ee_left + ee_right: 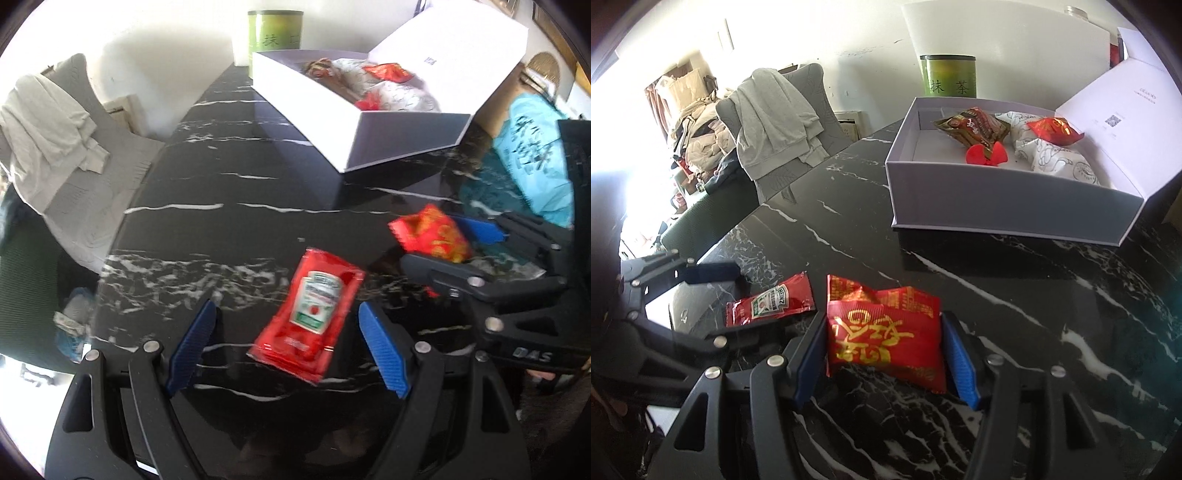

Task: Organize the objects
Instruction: 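Grasp the Heinz ketchup sachet with the left gripper while the right grasps the red-gold candy bag, then hold the ketchup sachet and candy bag with both grippers above the table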

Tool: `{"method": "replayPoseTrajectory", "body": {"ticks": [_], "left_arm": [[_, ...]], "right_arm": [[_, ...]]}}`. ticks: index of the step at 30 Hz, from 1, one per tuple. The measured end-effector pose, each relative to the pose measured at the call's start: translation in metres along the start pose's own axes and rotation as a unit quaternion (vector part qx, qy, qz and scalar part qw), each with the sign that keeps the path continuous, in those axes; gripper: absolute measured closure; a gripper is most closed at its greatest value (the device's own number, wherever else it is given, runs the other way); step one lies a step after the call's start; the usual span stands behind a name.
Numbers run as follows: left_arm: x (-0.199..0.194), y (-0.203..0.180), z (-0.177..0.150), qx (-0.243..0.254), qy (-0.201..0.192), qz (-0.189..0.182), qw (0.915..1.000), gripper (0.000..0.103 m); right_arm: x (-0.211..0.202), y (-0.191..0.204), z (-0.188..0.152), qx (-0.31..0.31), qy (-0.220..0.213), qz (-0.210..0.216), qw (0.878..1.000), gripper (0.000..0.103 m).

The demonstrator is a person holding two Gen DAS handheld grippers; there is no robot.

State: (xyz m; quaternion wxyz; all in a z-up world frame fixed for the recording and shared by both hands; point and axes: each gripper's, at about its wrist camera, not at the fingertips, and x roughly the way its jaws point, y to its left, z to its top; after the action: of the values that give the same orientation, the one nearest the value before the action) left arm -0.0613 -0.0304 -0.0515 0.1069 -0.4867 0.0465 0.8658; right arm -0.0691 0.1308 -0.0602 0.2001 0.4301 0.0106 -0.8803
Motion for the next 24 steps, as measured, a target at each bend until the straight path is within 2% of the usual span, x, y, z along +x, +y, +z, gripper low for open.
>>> {"method": "replayPoseTrajectory", "body": {"ticks": [2, 5, 7, 8, 10, 17, 20, 24], "left_arm": [[0.001, 0.002, 0.0, -0.001, -0.002, 0.005, 1.0, 0.024], [0.0, 0.0, 0.004, 0.002, 0.006, 0.002, 1.0, 0.036], [-0.001, -0.002, 0.006, 0.0, 0.006, 0.003, 1.0, 0.05], [-0.001, -0.003, 0.007, 0.003, 0.003, 0.002, 1.0, 0.053], [-0.001, -0.005, 0.009, -0.001, -0.005, 0.004, 1.0, 0.072], [0.0, 0.001, 0.012, -0.019, -0.008, -0.007, 0.9998, 0.078], [0.0, 0.005, 0.012, -0.031, -0.017, 0.007, 0.9994, 0.078], [-0.004, 0.009, 0.013, -0.037, -0.018, 0.007, 0.9991, 0.08]], "right_arm": [[0.0, -0.002, 0.0, 0.001, 0.0, 0.005, 1.0, 0.039], [-0.001, -0.005, -0.001, 0.008, -0.003, 0.015, 1.0, 0.039], [-0.002, -0.007, -0.001, 0.014, -0.005, 0.023, 1.0, 0.039], [-0.002, -0.009, -0.001, 0.017, -0.006, 0.026, 0.999, 0.039], [-0.003, -0.01, -0.002, 0.019, -0.006, 0.029, 0.999, 0.039], [-0.005, -0.012, -0.003, 0.021, -0.007, 0.035, 0.999, 0.039], [-0.005, -0.012, -0.003, 0.021, -0.008, 0.035, 0.999, 0.039], [-0.005, -0.013, -0.003, 0.023, -0.008, 0.037, 0.999, 0.039]]}}
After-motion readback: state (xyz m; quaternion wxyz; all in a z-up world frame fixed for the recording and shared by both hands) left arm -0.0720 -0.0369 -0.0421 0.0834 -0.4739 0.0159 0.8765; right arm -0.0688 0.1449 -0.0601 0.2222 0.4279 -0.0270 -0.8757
